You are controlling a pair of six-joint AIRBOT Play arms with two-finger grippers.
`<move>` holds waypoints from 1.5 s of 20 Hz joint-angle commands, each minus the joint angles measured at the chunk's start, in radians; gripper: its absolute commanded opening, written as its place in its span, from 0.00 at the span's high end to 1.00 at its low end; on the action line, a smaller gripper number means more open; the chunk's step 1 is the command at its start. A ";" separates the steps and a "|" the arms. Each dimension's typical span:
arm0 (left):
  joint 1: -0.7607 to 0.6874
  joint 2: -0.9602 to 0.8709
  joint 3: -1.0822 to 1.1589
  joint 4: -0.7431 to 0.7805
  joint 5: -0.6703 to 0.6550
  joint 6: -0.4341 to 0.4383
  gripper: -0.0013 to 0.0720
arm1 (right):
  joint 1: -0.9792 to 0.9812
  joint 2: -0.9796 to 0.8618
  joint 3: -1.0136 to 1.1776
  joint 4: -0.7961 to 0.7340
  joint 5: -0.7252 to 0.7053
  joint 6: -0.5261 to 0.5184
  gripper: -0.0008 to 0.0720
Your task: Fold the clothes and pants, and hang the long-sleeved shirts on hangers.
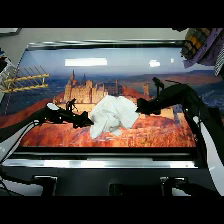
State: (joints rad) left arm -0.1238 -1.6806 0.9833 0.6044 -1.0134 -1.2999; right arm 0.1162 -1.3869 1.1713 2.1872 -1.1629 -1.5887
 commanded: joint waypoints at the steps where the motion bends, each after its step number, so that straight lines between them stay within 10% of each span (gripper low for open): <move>1: 0.034 0.025 0.018 0.005 -0.015 0.003 0.96 | -0.001 0.026 0.001 -0.007 0.013 0.003 0.94; 16: 0.338 0.565 0.449 0.157 -0.229 -0.132 0.96 | -0.001 0.703 0.068 -0.152 0.349 -0.035 0.94; 23: 0.397 0.935 0.518 0.290 -0.249 -0.309 0.96 | -0.001 0.956 0.232 -0.208 0.298 0.134 0.94; 30: 0.397 0.989 0.484 0.410 -0.248 -0.414 0.96 | -0.001 0.808 0.277 -0.417 0.200 0.384 0.94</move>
State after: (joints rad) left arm 0.2710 -0.6930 1.4883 0.9638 -1.2636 -1.6791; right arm 0.1162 -0.4980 1.4372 1.8717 -0.8928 -1.3216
